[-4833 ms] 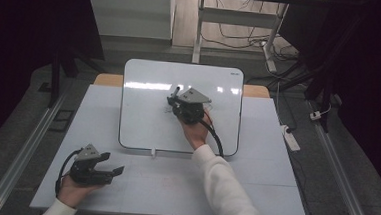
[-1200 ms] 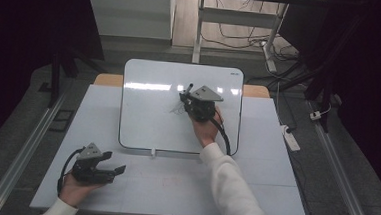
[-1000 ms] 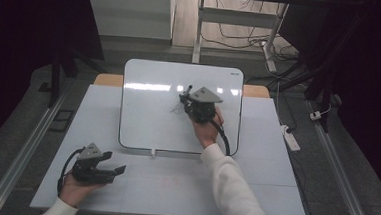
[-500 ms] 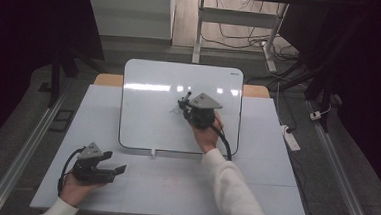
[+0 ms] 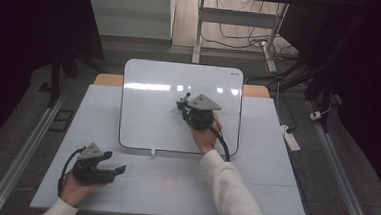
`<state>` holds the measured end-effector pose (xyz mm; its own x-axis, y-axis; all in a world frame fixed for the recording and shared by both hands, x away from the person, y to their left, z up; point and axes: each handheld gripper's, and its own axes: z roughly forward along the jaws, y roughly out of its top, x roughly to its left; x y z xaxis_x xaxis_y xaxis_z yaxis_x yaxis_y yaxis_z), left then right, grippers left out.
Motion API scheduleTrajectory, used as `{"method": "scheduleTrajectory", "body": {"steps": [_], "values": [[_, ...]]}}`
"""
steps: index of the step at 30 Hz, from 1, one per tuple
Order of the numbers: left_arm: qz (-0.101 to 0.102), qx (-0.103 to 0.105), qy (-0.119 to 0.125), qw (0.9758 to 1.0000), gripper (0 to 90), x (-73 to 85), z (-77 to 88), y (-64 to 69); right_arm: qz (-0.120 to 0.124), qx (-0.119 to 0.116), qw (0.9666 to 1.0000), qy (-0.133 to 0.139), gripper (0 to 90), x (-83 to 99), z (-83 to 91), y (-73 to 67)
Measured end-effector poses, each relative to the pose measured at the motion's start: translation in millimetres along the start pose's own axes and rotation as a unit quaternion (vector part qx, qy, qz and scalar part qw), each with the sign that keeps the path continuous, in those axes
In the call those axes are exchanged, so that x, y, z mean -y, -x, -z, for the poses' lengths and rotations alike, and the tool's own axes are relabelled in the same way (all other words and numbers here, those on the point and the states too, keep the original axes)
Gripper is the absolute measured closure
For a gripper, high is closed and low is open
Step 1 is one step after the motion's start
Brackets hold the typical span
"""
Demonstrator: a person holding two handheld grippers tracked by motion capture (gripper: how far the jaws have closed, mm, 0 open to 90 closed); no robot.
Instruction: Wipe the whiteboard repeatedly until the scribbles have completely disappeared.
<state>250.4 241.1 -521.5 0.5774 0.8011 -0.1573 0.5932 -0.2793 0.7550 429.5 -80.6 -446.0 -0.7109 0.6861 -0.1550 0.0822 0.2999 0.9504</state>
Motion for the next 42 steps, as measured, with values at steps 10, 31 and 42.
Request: {"method": "scheduleTrajectory", "body": {"steps": [10,31,42], "values": [[-0.001,0.000,0.001,1.0000,22.4,0.2,0.4,0.2,0.018,-0.020,0.9996,-0.004,77.6,4.4,-5.8,-18.5],[-0.004,0.000,0.005,1.0000,22.4,-1.2,2.4,2.6,0.031,0.021,0.9993,-0.006,77.6,12.4,5.5,-20.3],[-0.004,-0.001,0.006,1.0000,22.4,-1.0,3.0,2.4,0.024,0.025,0.9994,0.000,77.6,14.8,9.0,-16.4]]}}
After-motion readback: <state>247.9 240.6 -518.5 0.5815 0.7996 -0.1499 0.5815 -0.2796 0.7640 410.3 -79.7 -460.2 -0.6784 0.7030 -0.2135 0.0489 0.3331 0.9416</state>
